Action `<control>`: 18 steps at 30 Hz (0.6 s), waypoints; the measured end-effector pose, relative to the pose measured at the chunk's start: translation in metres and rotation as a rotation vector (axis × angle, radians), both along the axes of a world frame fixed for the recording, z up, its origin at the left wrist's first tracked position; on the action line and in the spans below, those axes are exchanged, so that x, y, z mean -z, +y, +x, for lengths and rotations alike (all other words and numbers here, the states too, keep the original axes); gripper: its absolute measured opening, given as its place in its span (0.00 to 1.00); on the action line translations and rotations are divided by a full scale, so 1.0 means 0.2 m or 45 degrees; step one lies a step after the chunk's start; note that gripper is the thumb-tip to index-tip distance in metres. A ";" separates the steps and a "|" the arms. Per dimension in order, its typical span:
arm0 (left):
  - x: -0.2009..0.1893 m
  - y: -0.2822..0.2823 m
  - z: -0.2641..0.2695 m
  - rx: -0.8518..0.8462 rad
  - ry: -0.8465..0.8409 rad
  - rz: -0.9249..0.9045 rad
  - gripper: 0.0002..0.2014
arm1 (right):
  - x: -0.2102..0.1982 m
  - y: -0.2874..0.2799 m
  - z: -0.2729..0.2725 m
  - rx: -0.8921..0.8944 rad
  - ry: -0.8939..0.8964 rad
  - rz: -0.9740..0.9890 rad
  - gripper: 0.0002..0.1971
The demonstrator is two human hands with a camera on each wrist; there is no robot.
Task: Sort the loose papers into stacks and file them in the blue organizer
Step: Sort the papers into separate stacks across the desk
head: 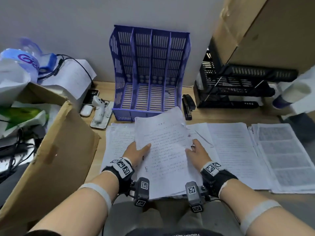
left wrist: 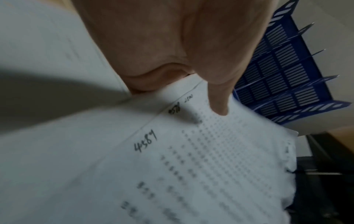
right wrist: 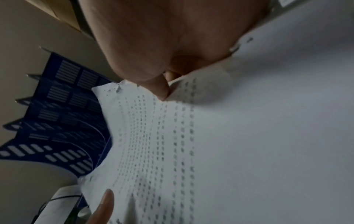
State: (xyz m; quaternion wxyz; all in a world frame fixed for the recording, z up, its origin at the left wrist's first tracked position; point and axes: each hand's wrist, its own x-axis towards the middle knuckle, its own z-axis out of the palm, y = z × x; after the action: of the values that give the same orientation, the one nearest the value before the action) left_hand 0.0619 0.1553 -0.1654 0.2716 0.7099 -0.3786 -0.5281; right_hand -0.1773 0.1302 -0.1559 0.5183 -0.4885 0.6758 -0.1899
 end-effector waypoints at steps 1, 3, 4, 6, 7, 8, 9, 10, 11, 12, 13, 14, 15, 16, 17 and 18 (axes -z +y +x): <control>-0.01 -0.03 -0.05 0.035 -0.009 0.003 0.18 | -0.02 0.01 -0.04 0.006 0.018 0.018 0.16; -0.01 -0.08 -0.17 0.091 -0.042 -0.010 0.18 | -0.04 0.03 -0.14 0.010 0.060 0.085 0.24; -0.01 -0.11 -0.23 0.115 -0.050 -0.014 0.18 | -0.04 0.03 -0.20 0.026 0.076 0.122 0.28; -0.01 -0.16 -0.36 0.148 -0.033 -0.014 0.18 | -0.04 0.04 -0.35 0.050 0.113 0.201 0.32; 0.00 -0.19 -0.43 0.153 -0.013 -0.011 0.19 | -0.03 0.05 -0.43 0.049 0.142 0.225 0.30; 0.01 -0.21 -0.49 0.163 0.012 0.010 0.19 | -0.04 0.06 -0.51 0.045 0.176 0.231 0.26; 0.03 -0.23 -0.57 0.159 0.055 0.023 0.20 | -0.04 0.06 -0.59 0.052 0.211 0.220 0.23; 0.06 -0.25 -0.64 0.154 0.088 0.045 0.22 | -0.05 0.07 -0.67 0.066 0.248 0.194 0.20; 0.11 -0.27 -0.72 0.155 0.120 0.057 0.23 | -0.04 0.07 -0.75 0.088 0.289 0.162 0.19; 0.13 -0.29 -0.80 0.167 0.141 0.080 0.22 | -0.05 0.08 -0.83 0.116 0.334 0.131 0.19; 0.12 -0.29 -0.88 0.181 0.182 0.082 0.20 | -0.05 0.08 -0.91 0.147 0.378 0.099 0.21; 0.12 -0.30 -0.97 0.198 0.225 0.093 0.17 | -0.06 0.08 -0.99 0.183 0.411 0.073 0.22; 0.10 -0.30 -1.05 0.245 0.260 0.106 0.15 | -0.06 0.07 -1.06 0.225 0.431 0.058 0.23; 0.08 -0.29 -1.13 0.317 0.277 0.126 0.15 | -0.07 0.07 -1.13 0.261 0.451 0.053 0.23; 0.09 -0.29 -1.21 0.387 0.276 0.148 0.15 | -0.08 0.07 -1.20 0.288 0.473 0.050 0.23; 0.07 -0.29 -1.27 0.449 0.271 0.174 0.14 | -0.09 0.06 -1.26 0.304 0.493 0.050 0.23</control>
State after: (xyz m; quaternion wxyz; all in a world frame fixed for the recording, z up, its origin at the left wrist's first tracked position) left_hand -0.1918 0.0972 -0.1795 0.1648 0.5896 -0.4295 -0.6639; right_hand -0.4298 0.1428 -0.1377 0.3623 -0.4223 0.8191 -0.1394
